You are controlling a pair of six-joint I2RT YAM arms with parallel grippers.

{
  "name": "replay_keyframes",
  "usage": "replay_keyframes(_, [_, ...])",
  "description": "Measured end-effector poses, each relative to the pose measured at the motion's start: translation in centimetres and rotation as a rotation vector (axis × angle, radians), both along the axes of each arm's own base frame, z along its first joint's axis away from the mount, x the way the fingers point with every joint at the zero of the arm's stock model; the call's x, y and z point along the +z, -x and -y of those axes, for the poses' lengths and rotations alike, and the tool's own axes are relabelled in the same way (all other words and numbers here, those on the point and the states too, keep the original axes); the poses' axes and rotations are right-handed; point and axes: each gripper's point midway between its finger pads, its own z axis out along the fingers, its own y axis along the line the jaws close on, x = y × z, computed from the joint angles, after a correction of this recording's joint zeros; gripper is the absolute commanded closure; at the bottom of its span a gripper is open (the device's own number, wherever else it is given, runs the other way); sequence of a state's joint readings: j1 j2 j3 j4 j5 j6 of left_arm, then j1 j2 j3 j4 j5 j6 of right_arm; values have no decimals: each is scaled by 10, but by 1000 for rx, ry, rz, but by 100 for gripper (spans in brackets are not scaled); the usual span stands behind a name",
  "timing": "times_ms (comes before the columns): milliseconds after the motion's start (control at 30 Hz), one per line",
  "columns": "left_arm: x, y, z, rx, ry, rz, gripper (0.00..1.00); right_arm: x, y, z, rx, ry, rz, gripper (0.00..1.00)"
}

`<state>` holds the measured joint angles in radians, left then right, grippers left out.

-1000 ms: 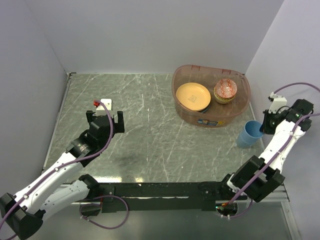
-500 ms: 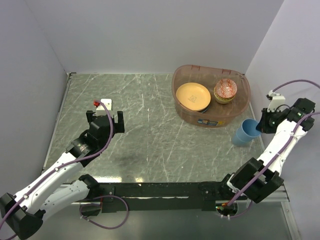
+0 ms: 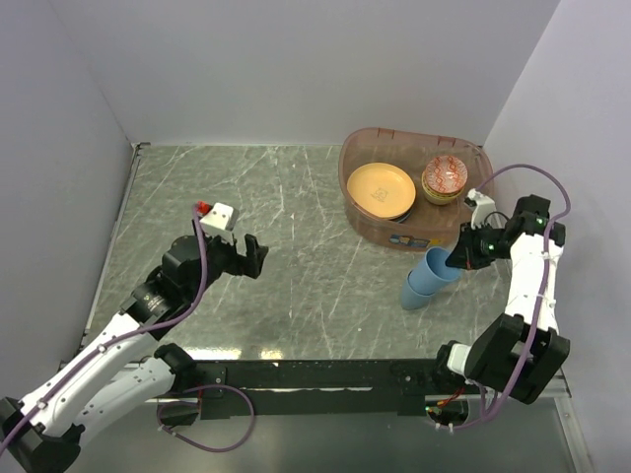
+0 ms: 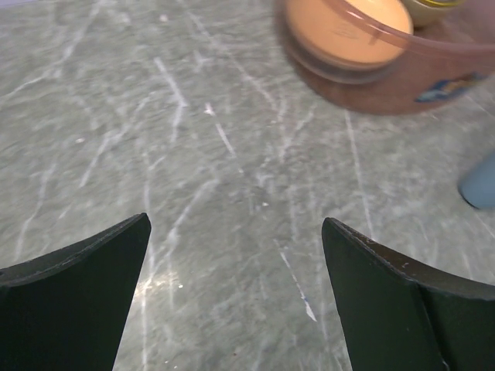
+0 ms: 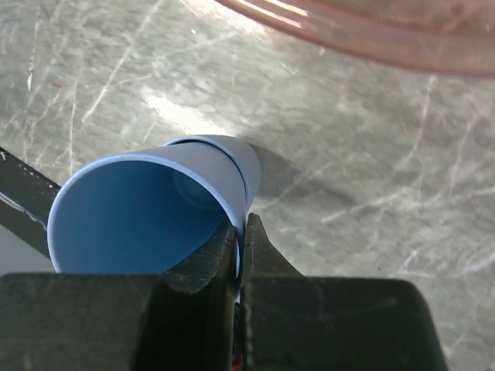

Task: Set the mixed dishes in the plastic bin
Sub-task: Move the cup to the center of the board, then pick up the cup at the center of the board.

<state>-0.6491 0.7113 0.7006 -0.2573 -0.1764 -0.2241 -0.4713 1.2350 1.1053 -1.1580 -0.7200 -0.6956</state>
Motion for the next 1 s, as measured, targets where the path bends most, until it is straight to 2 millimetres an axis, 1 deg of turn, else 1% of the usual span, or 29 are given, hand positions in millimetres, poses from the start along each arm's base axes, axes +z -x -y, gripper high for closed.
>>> replay_keyframes(67, [-2,2,9,-49,4,-10,1,3,-2,-4,9,3,12,100])
replay_keyframes(167, [-9,4,16,-90,-10,-33,1,12,-5,-5,12,9,26,100])
replay_keyframes(267, [-15,5,20,-114,-22,-51,1,29,-11,-2,14,29,66,100])
replay_keyframes(567, [-15,6,22,-129,-21,-50,1,87,-24,2,9,81,206,100])
replay_keyframes(667, [-15,6,22,-129,-22,-50,1,102,-30,3,-5,83,239,100])
replay_keyframes(733, [-15,6,22,-128,-23,-50,1,112,-36,5,-23,77,254,100])
replay_keyframes(767, [-15,6,22,-127,-23,-50,1,118,-42,6,-38,70,265,100])
replay_keyframes(867, [-15,5,21,-120,-27,-48,1,123,-55,10,-71,49,271,100])
replay_keyframes(1000, [-15,4,19,-109,-31,-46,1,129,-84,20,-135,10,282,100])
